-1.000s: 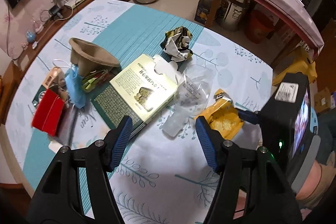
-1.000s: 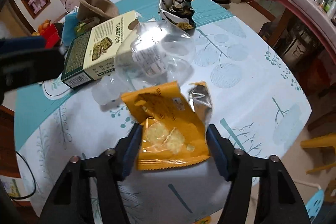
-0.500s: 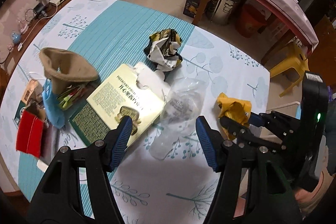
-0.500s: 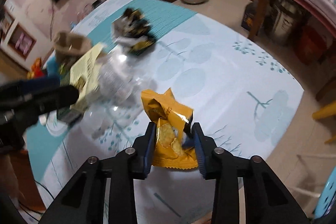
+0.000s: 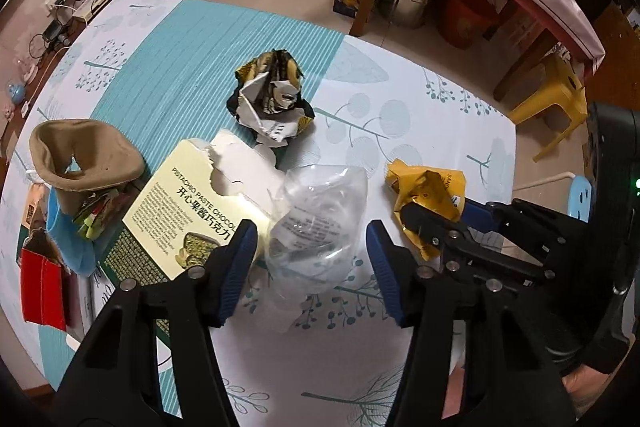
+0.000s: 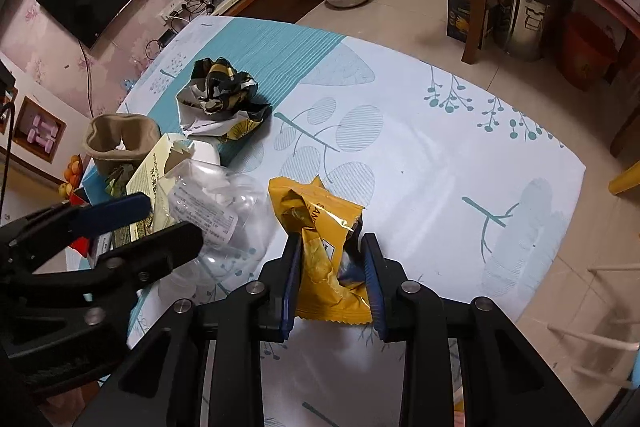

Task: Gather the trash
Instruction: 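Grasp the yellow snack bag with the right tool, then grasp the clear plastic bottle with the left tool while the right tool holds the yellow bag, then carry the bottle and yellow bag down over the floor bin with both tools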

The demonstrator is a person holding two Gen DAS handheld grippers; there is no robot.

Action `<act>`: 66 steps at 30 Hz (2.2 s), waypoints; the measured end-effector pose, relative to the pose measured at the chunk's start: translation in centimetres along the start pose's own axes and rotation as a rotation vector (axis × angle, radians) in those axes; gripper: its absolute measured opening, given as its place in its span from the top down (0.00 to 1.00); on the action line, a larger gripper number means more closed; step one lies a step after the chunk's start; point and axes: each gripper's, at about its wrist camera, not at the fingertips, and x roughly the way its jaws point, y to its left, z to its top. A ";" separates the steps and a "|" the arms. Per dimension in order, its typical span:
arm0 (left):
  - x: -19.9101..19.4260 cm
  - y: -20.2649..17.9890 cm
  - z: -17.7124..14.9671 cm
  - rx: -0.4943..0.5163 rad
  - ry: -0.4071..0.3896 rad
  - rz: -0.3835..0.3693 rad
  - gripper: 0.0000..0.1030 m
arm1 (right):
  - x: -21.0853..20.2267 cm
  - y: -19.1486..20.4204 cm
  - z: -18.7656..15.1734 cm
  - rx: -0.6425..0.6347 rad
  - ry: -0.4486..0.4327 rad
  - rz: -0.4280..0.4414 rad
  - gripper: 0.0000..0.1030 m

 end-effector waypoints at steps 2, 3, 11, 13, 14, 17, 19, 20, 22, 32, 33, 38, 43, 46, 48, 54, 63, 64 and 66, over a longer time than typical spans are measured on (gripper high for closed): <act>0.1 -0.1 -0.2 -0.009 0.004 -0.021 0.50 | -0.1 -0.3 -0.1 0.011 0.001 0.015 0.72; 0.1 -0.2 -0.4 -0.009 0.001 -0.028 0.51 | -0.2 -0.4 -0.2 0.014 0.002 0.020 0.72; 0.1 -1.7 -1.4 0.032 -0.007 -0.042 0.61 | -1.0 -1.5 -1.5 0.038 0.017 0.069 0.73; 0.0 -2.1 -1.7 0.047 -0.010 -0.044 0.61 | -1.3 -1.9 -2.0 0.046 0.017 0.080 0.73; 0.0 -2.3 -1.8 0.055 -0.010 -0.043 0.61 | -1.4 -2.0 -2.2 0.050 0.016 0.083 0.74; -0.1 -2.9 -2.2 0.082 -0.010 -0.042 0.61 | -1.7 -2.5 -2.6 0.059 0.017 0.093 0.74; 0.0 -3.1 -2.4 0.087 -0.002 -0.052 0.61 | -1.9 -2.9 -2.9 0.067 0.018 0.102 0.74; 0.0 -3.2 -2.5 0.087 0.005 -0.058 0.61 | -2.0 -3.0 -2.9 0.071 0.018 0.104 0.74; 0.0 -3.3 -2.8 0.088 0.016 -0.073 0.61 | -2.2 -3.3 -3.1 0.076 0.022 0.109 0.75; 0.8 -3.2 -2.8 0.028 0.039 -0.100 0.54 | -2.7 -3.8 -4.2 0.066 0.033 0.127 0.75; 1.1 -3.0 -2.6 0.015 0.050 -0.120 0.54 | -2.8 -3.9 -4.2 0.068 0.033 0.129 0.76; 2.8 -2.3 -2.5 -0.051 0.099 -0.165 0.55 | -2.9 -4.4 -4.3 0.089 0.033 0.141 0.76; 2.8 -2.2 -2.7 -0.079 0.072 -0.139 0.55 | -2.9 -4.6 -4.2 0.091 0.032 0.146 0.77; 2.3 -2.3 -3.0 -0.077 0.043 -0.101 0.56 | -2.9 -4.5 -4.3 0.083 0.031 0.146 0.77; 1.8 -2.5 -3.4 -0.076 0.025 -0.082 0.56 | -2.8 -4.3 -4.5 0.079 0.034 0.154 0.77; -0.4 -2.6 -5.5 -0.089 -0.005 -0.032 0.56 | -2.8 -3.3 -5.3 0.039 0.053 0.162 0.78; -4.2 -4.0 -10.7 -0.161 -0.029 0.037 0.56 | -4.5 -2.4 -7.2 -0.037 0.082 0.219 0.79; -4.4 -4.3 -11.3 -0.169 -0.030 0.045 0.56 | -4.9 -2.5 -7.6 -0.045 0.085 0.229 0.79; -5.2 -5.3 -12.4 -0.187 -0.036 0.061 0.56 | -5.5 -2.8 -8.2 -0.061 0.087 0.245 0.79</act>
